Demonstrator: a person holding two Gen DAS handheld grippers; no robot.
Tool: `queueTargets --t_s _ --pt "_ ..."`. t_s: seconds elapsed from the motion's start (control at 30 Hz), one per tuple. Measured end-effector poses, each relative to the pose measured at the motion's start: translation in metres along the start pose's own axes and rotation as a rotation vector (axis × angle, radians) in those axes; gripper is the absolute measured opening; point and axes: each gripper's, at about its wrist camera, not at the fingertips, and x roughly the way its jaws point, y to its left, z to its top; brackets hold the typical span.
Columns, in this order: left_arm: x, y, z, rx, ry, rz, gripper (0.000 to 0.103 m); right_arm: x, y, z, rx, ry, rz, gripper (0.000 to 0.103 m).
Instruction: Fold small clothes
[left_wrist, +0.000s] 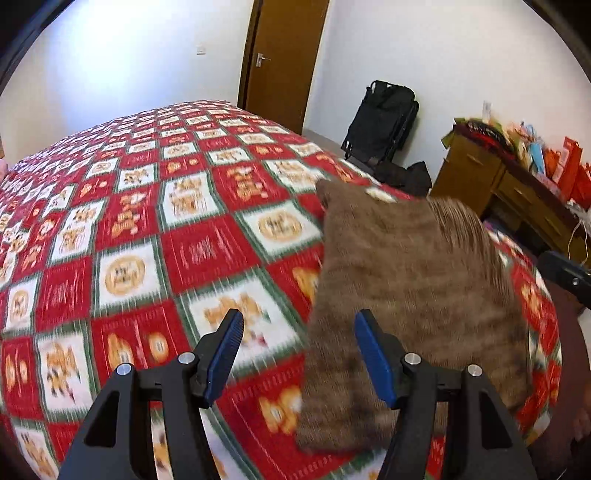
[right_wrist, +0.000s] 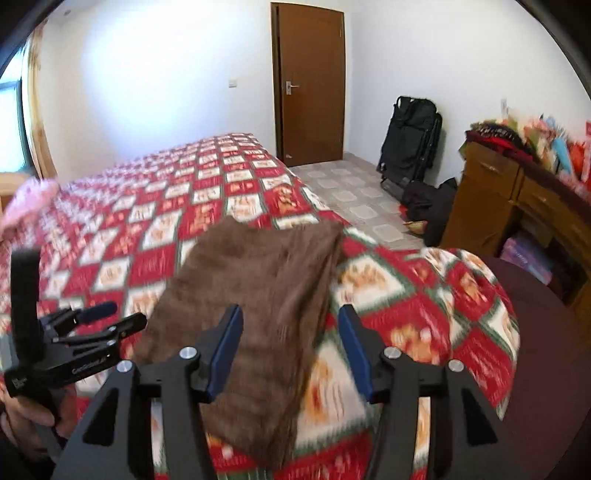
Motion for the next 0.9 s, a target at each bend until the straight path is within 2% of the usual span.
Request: queueTargets --t_s 0.07,0.13,0.2,0.3,0.47,0.57,0.63,0.7,0.73,0.77,0.8,0.87,0.9 --pt "0.012 0.001 0.012 0.015 0.0 0.023 0.064 0.017 -0.009 0.013 0.029 0.026 0.043 0.061" --pt "0.022 -0.001 0.017 0.026 -0.001 0.029 0.064 0.043 -0.02 0.025 0.061 0.058 0.038 0.061" --pt "0.034 -0.005 0.025 0.026 0.001 0.002 0.064 0.068 -0.033 0.032 0.134 0.103 0.066 0.061" --pt "0.055 -0.005 0.041 0.0 0.021 -0.037 0.064 0.093 -0.054 0.043 0.221 0.124 0.095 0.063" --pt "0.083 0.005 0.067 -0.124 0.066 -0.167 0.064 0.131 -0.063 0.049 0.222 0.227 0.093 0.063" --pt "0.099 0.0 0.08 -0.138 0.081 -0.192 0.064 0.14 -0.069 0.047 0.24 0.265 0.127 0.063" --pt "0.117 -0.006 0.085 -0.146 0.144 -0.248 0.064 0.144 -0.072 0.048 0.251 0.278 0.154 0.063" --pt "0.135 -0.01 0.084 -0.151 0.2 -0.274 0.064 0.151 -0.072 0.051 0.243 0.299 0.176 0.063" --pt "0.142 -0.01 0.083 -0.164 0.217 -0.275 0.064 0.155 -0.071 0.053 0.236 0.307 0.177 0.06" --pt "0.149 -0.006 0.079 -0.205 0.225 -0.285 0.064 0.159 -0.069 0.055 0.226 0.313 0.175 0.043" --pt "0.151 -0.002 0.078 -0.235 0.218 -0.3 0.064 0.164 -0.066 0.057 0.213 0.323 0.193 0.035" --pt "0.147 0.008 0.078 -0.29 0.164 -0.317 0.052 0.17 -0.061 0.061 0.187 0.317 0.192 0.03" --pt "0.142 0.011 0.08 -0.303 0.123 -0.32 0.041 0.168 -0.058 0.064 0.15 0.298 0.186 0.029"
